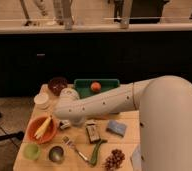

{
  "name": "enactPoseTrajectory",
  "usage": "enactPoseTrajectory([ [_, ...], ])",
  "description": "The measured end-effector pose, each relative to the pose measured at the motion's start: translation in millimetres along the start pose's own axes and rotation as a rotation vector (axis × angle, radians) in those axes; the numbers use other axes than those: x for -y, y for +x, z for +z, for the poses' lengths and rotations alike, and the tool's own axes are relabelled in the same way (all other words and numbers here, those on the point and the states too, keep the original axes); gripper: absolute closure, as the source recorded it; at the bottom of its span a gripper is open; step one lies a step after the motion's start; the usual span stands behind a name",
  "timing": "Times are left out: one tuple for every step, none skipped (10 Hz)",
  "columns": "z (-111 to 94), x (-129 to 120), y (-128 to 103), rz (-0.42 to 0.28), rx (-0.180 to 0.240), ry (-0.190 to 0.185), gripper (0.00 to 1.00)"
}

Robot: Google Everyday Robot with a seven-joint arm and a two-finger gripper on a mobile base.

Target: Wipe table surface with brush

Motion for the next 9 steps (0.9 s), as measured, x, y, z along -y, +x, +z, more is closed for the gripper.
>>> enactPoseTrajectory([
  [2,-9,-1,-0.018,-0.005,-0.004,1.0],
  [5,-20,2,-0.03,-0.011,-0.014,1.0],
  [6,-26,7,-0.03,-0.014,-0.019,1.0],
  [9,-29,16,-0.021,-0.019,-0.027,1.0],
  [12,-27,27,-0.001,-0.024,-0.033,1.0],
  [14,-25,40,0.022,-0.031,-0.039,1.0],
  [16,-24,45,0.033,-0.035,-0.041,1.0],
  [16,-22,48,0.047,-0.037,-0.041,1.0],
  [16,-17,52,0.074,-0.044,-0.035,1.0],
])
